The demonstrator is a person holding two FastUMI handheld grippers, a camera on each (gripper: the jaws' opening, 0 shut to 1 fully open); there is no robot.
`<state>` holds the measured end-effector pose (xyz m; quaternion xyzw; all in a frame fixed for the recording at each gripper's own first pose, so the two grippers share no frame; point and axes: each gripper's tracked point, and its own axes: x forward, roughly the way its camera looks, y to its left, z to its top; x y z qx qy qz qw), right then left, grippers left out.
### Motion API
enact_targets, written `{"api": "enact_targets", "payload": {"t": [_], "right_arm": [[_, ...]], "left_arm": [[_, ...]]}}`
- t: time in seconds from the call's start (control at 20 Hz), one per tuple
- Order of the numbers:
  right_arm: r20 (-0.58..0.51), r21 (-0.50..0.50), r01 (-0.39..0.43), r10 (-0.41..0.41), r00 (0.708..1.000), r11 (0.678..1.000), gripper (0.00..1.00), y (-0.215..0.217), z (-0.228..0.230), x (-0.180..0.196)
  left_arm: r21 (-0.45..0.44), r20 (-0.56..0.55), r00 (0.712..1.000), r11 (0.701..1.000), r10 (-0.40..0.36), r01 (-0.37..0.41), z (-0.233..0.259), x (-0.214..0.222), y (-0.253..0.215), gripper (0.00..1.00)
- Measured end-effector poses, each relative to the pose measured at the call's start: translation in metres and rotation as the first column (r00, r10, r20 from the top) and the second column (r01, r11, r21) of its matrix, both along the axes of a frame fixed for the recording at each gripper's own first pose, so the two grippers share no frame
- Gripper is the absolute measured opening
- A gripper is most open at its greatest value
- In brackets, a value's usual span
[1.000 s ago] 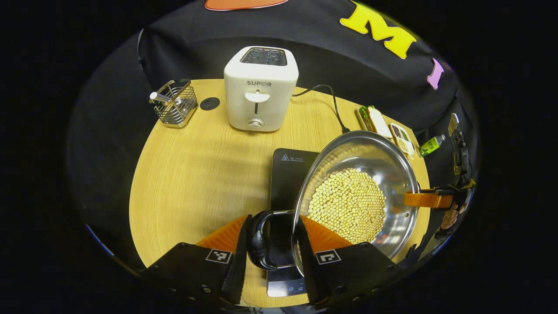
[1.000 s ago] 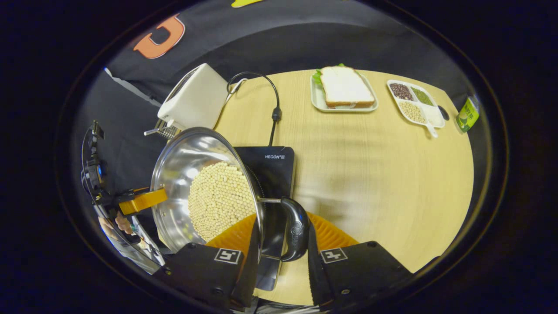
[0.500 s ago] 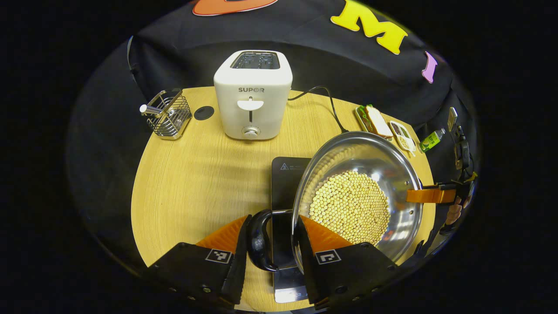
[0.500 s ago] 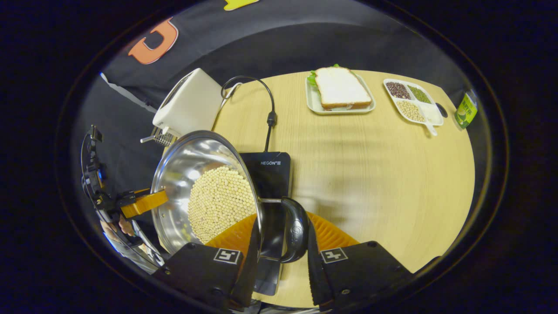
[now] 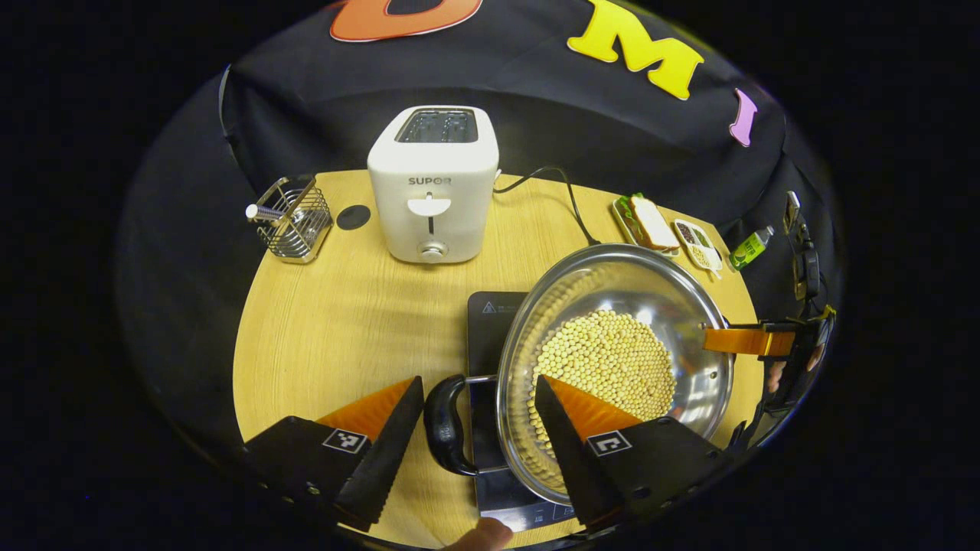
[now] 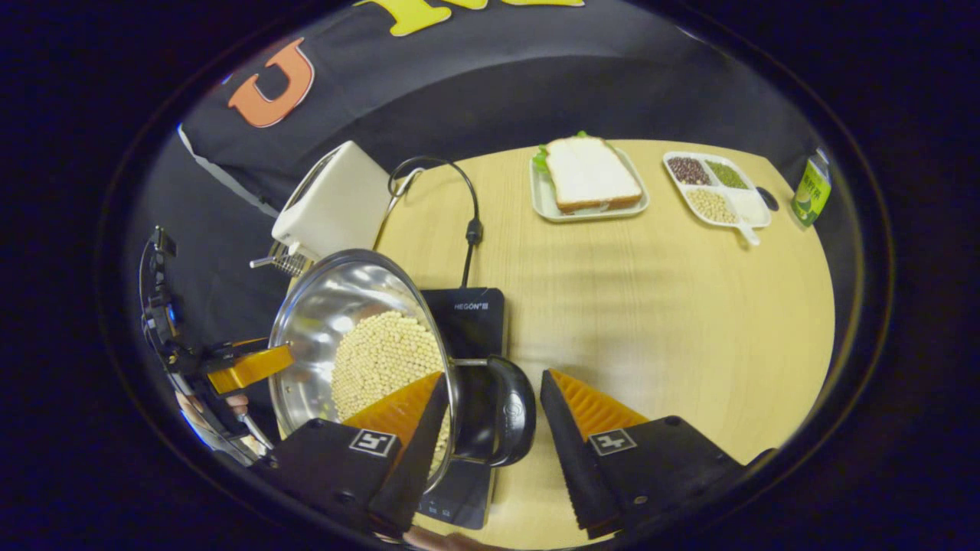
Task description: First push the handle of the pot to place it horizontally, then grasp the pot with both hands and set it on the induction cooktop.
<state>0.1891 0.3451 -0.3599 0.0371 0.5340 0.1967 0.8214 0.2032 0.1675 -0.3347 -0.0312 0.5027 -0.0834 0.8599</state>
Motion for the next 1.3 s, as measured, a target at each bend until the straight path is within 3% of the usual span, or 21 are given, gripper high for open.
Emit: {"api": "enact_targets", "payload": {"t": [0.05, 0.25, 0.3, 0.4, 0.5, 0.6, 0.7, 0.9, 1.0, 1.1, 1.25, 1.3], "right_arm": [[0.018, 0.009, 0.000, -0.001, 1.000, 1.000, 0.82, 0.000, 0.004, 0.000], [0.078, 0.022, 0.004, -0.005, 0.997, 1.000, 0.87, -0.005, 0.024, -0.004], [0.108, 0.022, 0.004, -0.007, 0.994, 1.000, 0.87, -0.008, 0.032, -0.004], [0.184, 0.011, 0.013, -0.015, 0.983, 1.000, 0.88, -0.018, 0.049, -0.005], [0.271, 0.006, 0.029, -0.030, 0.962, 1.000, 0.89, -0.030, 0.073, -0.008], [0.365, 0.008, 0.049, -0.049, 0.930, 0.999, 0.88, -0.045, 0.102, -0.014], [0.473, 0.009, 0.063, -0.060, 0.879, 0.998, 0.89, -0.062, 0.137, -0.025], [0.674, 0.015, 0.125, -0.102, 0.731, 0.992, 0.90, -0.106, 0.210, -0.053], [0.738, 0.048, 0.157, -0.141, 0.660, 0.986, 0.91, -0.126, 0.245, -0.072], [0.785, 0.081, 0.178, -0.173, 0.595, 0.981, 0.92, -0.147, 0.278, -0.092], [0.841, 0.104, 0.214, -0.201, 0.503, 0.971, 0.94, -0.181, 0.317, -0.125], [0.855, 0.112, 0.219, -0.207, 0.476, 0.969, 0.95, -0.191, 0.327, -0.136]], "left_arm": [[0.009, 0.006, 1.000, 1.000, -0.002, 0.002, 0.002, -0.001, 0.000, 0.91], [0.055, 0.066, 0.998, 0.998, 0.010, -0.013, 0.018, -0.003, 0.007, 0.94], [0.065, 0.096, 0.995, 0.998, 0.020, -0.027, 0.026, -0.003, 0.009, 1.00], [0.079, 0.155, 0.987, 0.996, 0.033, -0.046, 0.044, -0.007, 0.011, 0.96], [0.090, 0.240, 0.970, 0.993, 0.050, -0.073, 0.070, -0.012, 0.013, 0.96], [0.099, 0.352, 0.933, 0.988, 0.079, -0.121, 0.099, -0.015, 0.019, 0.96], [0.083, 0.464, 0.881, 0.986, 0.092, -0.147, 0.134, -0.025, 0.014, 0.96], [0.021, 0.653, 0.747, 0.984, 0.120, -0.176, 0.207, -0.059, -0.007, 0.96], [-0.020, 0.699, 0.702, 0.986, 0.132, -0.166, 0.239, -0.082, -0.022, 0.96], [-0.037, 0.755, 0.639, 0.983, 0.146, -0.181, 0.278, -0.104, -0.024, 0.96], [-0.055, 0.802, 0.575, 0.978, 0.162, -0.199, 0.317, -0.140, -0.033, 0.95], [-0.060, 0.805, 0.571, 0.979, 0.163, -0.195, 0.321, -0.149, -0.036, 0.95]]}}
